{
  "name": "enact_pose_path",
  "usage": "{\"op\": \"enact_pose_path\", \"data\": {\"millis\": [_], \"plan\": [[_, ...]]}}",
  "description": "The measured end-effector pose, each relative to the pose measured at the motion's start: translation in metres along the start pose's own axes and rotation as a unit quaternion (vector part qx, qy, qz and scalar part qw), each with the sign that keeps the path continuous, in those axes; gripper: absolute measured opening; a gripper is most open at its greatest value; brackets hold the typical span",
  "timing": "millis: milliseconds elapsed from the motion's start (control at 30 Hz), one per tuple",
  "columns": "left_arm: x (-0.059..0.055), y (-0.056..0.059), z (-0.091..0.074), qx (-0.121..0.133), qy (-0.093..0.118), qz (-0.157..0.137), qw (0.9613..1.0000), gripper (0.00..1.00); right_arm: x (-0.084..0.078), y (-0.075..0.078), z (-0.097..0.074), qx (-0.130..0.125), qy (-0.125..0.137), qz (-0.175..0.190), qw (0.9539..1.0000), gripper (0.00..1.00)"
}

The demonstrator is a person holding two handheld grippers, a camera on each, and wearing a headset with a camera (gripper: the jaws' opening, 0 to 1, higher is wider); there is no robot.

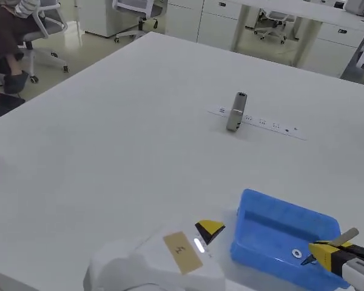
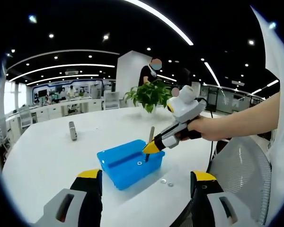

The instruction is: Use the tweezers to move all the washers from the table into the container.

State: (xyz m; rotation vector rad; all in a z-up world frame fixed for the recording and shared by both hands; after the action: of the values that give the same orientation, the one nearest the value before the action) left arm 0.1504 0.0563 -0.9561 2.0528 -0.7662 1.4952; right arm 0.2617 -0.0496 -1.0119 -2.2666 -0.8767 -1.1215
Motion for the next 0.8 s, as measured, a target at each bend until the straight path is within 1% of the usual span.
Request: {"op": "enact_pose_path", "data": {"millis": [100,300,400,533,667,733,800], "plan": [[-0.0008,0.0005,0.0003,-0.002,-0.002,0.000,1.0000,0.77,-0.0009,0.0019,0.0007,-0.002,0.000,-0.009,1.0000,0.03],[-0.0018,0.0013,0.0007,-0.005,-0.005,0.001,1.0000,0.76,-0.0035,0.0019,0.0026,-0.001,-0.004,-0.012,0.9999,0.03],[-0.0022,0.0017,0.0010,-0.006,-0.007,0.001,1.0000,0.76,-0.0030,0.0017,0.0029,-0.002,-0.001,-0.016,0.9999,0.03],[-0.0024,0.0022,0.0012,-0.008,-0.007,0.001,0.9999,0.76,-0.0031,0.0014,0.0038,0.001,-0.004,-0.045,0.9990,0.02],[-0.0030,0.0029,0.0015,-0.010,-0.009,0.002,0.9999,0.76,-0.0027,-0.0003,0.0045,0.001,-0.004,-0.053,0.9986,0.01],[-0.0031,0.0031,0.0016,-0.011,-0.010,0.002,0.9999,0.76,-0.0025,-0.0002,0.0051,0.003,-0.006,-0.062,0.9980,0.01],[-0.0034,0.0035,0.0018,-0.013,-0.010,0.002,0.9999,0.76,-0.0022,-0.0009,0.0053,0.004,-0.006,-0.062,0.9980,0.01]]}}
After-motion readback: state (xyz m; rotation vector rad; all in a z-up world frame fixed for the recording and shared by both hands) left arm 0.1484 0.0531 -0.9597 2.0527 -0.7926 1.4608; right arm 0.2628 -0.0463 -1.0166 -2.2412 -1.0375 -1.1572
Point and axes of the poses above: the centre of the closed fingertips' face, and the gripper's own axes: z roughly forward along the fingers, y roughly to its right, x roughly out of its top, the point moved 2 cm from there along -z, roughly backward along the fingers, and after that the axes turned 2 degrees about y, right-handed, at the moved point
